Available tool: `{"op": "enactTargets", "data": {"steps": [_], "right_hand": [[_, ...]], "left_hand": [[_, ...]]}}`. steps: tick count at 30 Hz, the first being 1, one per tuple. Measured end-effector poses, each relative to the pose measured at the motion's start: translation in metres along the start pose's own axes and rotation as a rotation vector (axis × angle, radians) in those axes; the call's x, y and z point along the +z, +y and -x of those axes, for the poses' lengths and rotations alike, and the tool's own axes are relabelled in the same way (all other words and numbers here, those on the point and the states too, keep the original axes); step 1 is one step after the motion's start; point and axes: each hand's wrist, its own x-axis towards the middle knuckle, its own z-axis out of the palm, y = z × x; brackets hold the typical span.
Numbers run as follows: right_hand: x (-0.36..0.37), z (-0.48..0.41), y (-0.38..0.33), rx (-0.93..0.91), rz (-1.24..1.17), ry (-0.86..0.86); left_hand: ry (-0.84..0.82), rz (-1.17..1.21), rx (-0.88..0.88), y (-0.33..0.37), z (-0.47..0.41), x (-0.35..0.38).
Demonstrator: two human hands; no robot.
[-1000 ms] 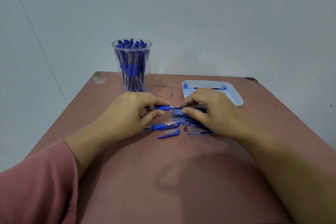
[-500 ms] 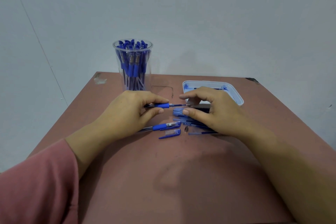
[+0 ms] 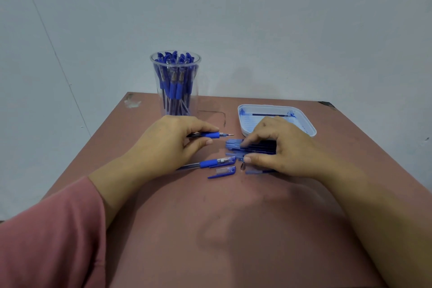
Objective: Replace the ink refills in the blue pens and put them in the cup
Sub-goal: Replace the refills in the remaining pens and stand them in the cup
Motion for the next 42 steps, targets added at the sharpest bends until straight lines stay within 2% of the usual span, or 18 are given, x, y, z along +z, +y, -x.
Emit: {"op": "enactTargets", "data": {"steps": [3,8,10,13,16,26,36,42], "right_hand": [[0.003,-0.002,-0.002,0.009,0.066,-0.077],[0.007,-0.004,-0.003,0.009,0.081,-0.104],[0.005,-0.004,-0.005,0.015,0.014,-0.062],[0.003,-0.003,-0.007,0.038,-0.22,0.113],[0.005,-0.004,-0.008,0.02,-0.346,0.22],[0.018,-0.009,-0.015,-0.048,-0.415,0.24],[0.024,-0.012,-0.014,-0.111,-0.259,0.204],[0.026,-0.015,-0.012,-0.19,-0.138,0.25]], "left_hand": [[-0.003,-0.008,0.002,0.001,0.0,0.0],[-0.003,-0.001,0.004,0.003,0.0,-0.001],[0.002,-0.004,-0.001,0.003,0.001,-0.001],[0.003,0.004,-0.007,0.002,0.001,-0.001],[0.001,0.014,-0.005,0.003,0.0,-0.001],[0.016,0.029,0.041,0.008,0.002,0.001],[0.026,-0.006,0.078,0.007,0.001,0.001],[0.026,-0.009,0.082,0.007,0.002,0.001]]}}
